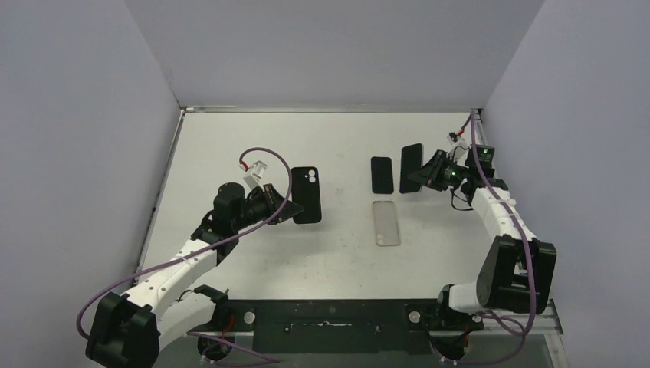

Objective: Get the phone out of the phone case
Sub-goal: Place the phone at the center of the board.

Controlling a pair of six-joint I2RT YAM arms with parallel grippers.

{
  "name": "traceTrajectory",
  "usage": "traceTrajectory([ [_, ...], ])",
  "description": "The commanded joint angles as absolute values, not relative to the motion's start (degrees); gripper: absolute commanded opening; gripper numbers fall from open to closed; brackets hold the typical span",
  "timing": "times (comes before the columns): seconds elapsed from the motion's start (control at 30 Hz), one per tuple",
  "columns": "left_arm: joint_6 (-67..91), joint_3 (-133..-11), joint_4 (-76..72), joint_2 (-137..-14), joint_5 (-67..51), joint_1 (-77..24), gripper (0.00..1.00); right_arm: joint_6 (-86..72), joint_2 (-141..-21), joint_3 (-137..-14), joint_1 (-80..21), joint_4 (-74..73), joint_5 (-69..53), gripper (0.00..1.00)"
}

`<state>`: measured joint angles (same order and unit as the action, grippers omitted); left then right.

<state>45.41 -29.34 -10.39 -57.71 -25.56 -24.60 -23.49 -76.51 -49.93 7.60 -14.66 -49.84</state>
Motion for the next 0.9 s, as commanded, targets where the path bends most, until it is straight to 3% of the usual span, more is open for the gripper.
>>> traceTrajectory([
  [0.0, 43.7, -28.9, -9.0, -54.2, -28.2, -24.4, 0.00, -18.1, -84.4, -56.2, 11.6, -10.4, -48.7, 0.00],
  [0.3, 44.6, -27.5, -10.2, -53.3, -29.8, -24.3, 0.00, -10.9, -104.0, -65.7, 13.4, -14.5, -52.0, 0.00],
  [0.7, 44.9, -28.1, -9.8, -52.2, -31.8, -24.3, 0.00, -15.8, -114.7, -68.2, 11.3, -8.5, -57.6, 0.00],
  [0.8, 45.0, -28.5, -9.8, -52.0, -32.3, -24.3, 0.00, -16.5, -116.0, -68.5, 10.6, -7.9, -57.5, 0.08],
  [0.87, 45.0, -28.9, -9.7, -52.0, -32.8, -24.4, 0.00, -16.3, -116.0, -68.5, 10.7, -8.5, -56.0, 0.22],
])
